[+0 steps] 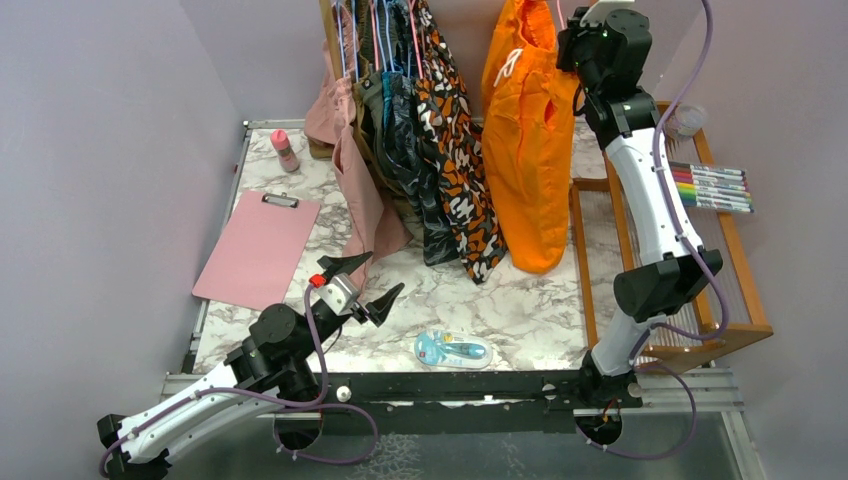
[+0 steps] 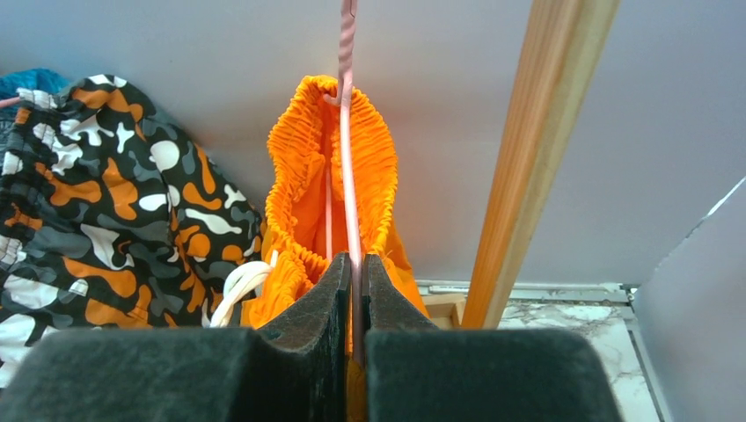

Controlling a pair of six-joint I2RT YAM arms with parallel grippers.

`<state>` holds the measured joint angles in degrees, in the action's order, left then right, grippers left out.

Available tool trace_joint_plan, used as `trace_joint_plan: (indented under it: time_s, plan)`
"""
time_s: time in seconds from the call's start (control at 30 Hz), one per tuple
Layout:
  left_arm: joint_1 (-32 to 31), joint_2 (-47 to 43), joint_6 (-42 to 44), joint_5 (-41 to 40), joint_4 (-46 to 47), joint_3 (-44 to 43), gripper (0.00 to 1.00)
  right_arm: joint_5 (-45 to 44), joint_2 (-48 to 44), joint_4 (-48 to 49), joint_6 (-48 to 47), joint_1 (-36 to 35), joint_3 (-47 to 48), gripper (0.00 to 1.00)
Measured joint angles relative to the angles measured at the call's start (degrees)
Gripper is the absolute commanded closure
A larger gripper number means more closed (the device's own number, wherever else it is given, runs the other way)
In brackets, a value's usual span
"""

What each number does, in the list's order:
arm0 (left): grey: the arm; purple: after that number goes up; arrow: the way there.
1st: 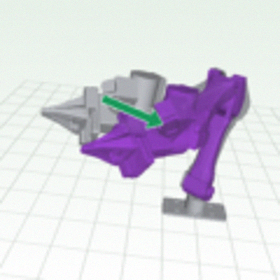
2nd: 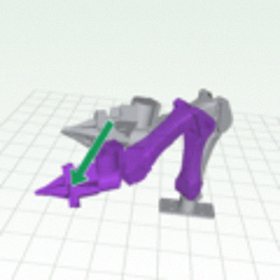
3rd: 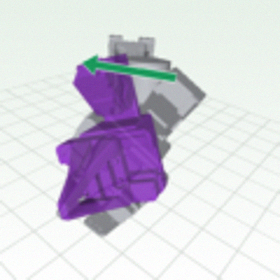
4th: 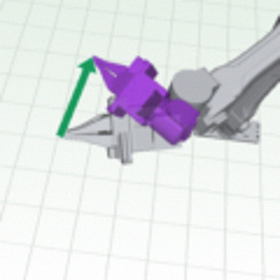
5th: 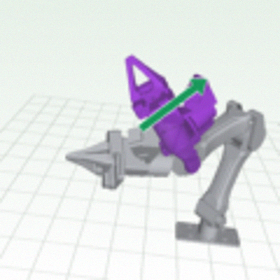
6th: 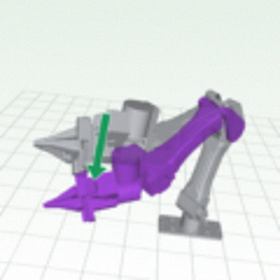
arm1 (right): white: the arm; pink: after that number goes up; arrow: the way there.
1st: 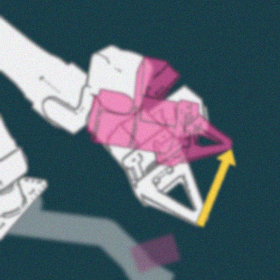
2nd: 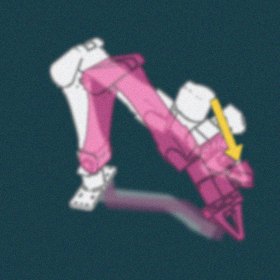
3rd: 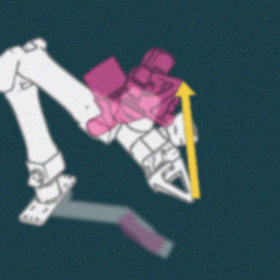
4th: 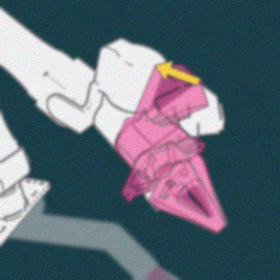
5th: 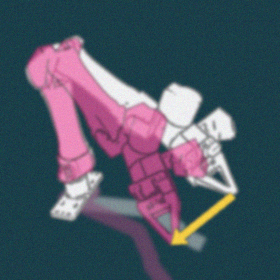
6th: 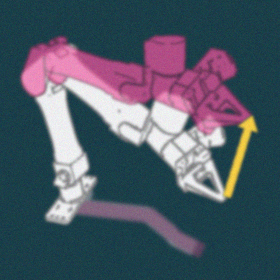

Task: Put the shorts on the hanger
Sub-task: Place the hanger at the clothesline.

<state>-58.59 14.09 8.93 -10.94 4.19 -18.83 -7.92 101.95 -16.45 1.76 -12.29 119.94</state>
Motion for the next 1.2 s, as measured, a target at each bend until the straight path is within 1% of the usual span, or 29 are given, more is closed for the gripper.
trace_joint_plan:
  time_s: [0.23, 0.43, 0.57, 0.63, 0.73, 0.83, 0.9, 0.97, 1.2]
  plan:
    - [0.0, 0.0, 0.0, 0.0, 0.0, 0.0, 0.17, -3.2, -1.3, 0.0, -0.5, 0.0, 0.0, 0.99]
    - [0.0, 0.0, 0.0, 0.0, 0.0, 0.0, 0.17, -3.7, -2.1, 0.0, -0.7, 0.0, -0.1, 0.99]
    - [0.0, -0.4, 0.0, 0.0, 0.0, 0.0, 0.17, -3.6, -3.3, 0.5, -0.7, 0.0, -1.9, 0.99]
    - [0.0, -0.7, 0.0, 0.0, 0.0, 0.0, 0.17, -3.5, -4.0, 0.8, -0.3, 0.0, -3.3, 0.88]
    - [0.0, -0.8, 0.0, 0.0, 0.0, 0.0, 0.17, -3.0, -4.9, 1.1, 0.2, 0.0, -4.9, 0.66]
    - [0.0, -0.8, 0.0, 0.0, 0.0, 0.0, 0.17, -2.7, -5.9, 0.0, 0.9, 0.0, -5.7, 0.51]
    - [0.0, -0.8, 0.0, 0.0, 0.0, 0.0, 0.17, -2.5, -6.6, -0.2, 1.3, 0.0, -5.8, 0.46]
    - [0.0, -0.8, 0.0, 0.0, 0.0, 0.0, 0.17, -2.4, -7.5, -0.3, 1.5, 0.0, -5.8, 0.45]
    - [0.0, -0.8, 0.0, 0.0, 0.0, 0.0, 0.17, -2.4, -9.4, -0.6, 2.2, 0.0, -3.7, 0.44]
